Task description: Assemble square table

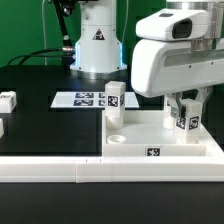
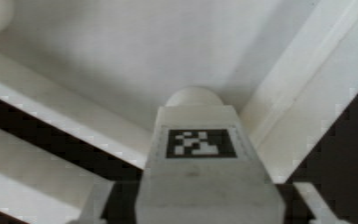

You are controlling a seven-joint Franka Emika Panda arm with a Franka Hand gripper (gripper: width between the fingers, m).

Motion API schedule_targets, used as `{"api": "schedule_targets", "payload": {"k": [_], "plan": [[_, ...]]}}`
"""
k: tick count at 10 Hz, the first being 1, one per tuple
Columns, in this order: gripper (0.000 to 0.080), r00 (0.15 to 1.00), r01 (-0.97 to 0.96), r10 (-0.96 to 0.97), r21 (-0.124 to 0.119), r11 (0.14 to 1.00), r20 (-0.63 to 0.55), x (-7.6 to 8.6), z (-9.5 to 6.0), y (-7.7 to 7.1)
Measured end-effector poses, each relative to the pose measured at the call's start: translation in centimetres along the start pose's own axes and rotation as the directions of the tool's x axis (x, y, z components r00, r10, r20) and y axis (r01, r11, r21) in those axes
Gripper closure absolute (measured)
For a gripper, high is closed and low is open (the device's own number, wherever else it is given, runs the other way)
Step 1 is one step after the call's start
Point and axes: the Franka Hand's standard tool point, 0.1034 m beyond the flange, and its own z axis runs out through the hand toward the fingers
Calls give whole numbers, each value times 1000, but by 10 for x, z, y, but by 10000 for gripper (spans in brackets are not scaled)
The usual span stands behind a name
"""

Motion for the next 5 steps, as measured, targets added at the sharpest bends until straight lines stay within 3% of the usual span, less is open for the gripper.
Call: {"api": "schedule_targets", "payload": {"k": [2,5], "plan": [[511,964,-265,265,0,964,-2,-1,0,-2],[509,821,-571,571,2,821,-5,-2,0,-2]]}}
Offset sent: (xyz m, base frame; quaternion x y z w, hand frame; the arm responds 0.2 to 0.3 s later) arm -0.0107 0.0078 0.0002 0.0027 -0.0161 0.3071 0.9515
